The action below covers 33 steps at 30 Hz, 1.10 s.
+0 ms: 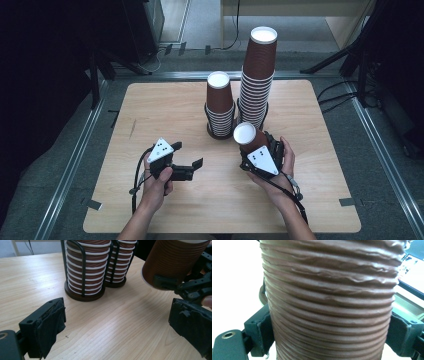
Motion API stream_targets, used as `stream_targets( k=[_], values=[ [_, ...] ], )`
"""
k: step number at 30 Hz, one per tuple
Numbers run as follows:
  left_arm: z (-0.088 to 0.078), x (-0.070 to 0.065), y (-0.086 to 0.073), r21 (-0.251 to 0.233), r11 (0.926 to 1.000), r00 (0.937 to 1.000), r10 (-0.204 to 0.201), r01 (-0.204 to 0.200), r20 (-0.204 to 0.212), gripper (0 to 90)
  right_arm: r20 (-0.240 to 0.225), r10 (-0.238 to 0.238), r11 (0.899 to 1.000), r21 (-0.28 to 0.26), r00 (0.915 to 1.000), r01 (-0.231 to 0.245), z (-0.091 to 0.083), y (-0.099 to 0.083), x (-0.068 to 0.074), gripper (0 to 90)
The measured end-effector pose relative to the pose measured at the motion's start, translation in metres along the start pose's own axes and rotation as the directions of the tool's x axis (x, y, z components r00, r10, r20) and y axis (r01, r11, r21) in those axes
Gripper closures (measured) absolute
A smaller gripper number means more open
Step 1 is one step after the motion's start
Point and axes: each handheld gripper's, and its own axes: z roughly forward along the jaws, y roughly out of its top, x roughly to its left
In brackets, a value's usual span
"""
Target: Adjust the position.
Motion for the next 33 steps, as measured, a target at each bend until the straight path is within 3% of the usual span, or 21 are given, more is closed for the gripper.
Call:
stream_targets(
  k=[11,17,26,33],
  values=[
    [0.0,-0.003,0.002,-0.016,0.9998,0.999,-0.008,0.009,0.044,1.1,-0.015,-0.113,0.993,-0.022,0.9934,0.113,-0.001,0.002,0.011,11.4],
    [-0.001,-0.006,0.003,-0.021,0.9997,0.9976,-0.011,0.013,0.068,1.1,-0.025,-0.192,0.981,-0.03,0.981,0.192,-0.001,0.002,0.019,11.2],
    [-0.001,-0.006,0.004,-0.022,0.9995,0.9931,-0.018,0.02,0.116,1.1,-0.04,-0.262,0.965,-0.039,0.9642,0.261,0.0,0.002,0.03,11.1],
    [-0.001,-0.011,0.006,-0.027,0.9996,0.9933,-0.005,0.009,0.115,1.1,-0.049,-0.337,0.941,-0.064,0.9404,0.333,-0.002,0.004,0.039,11.1]
  ],
)
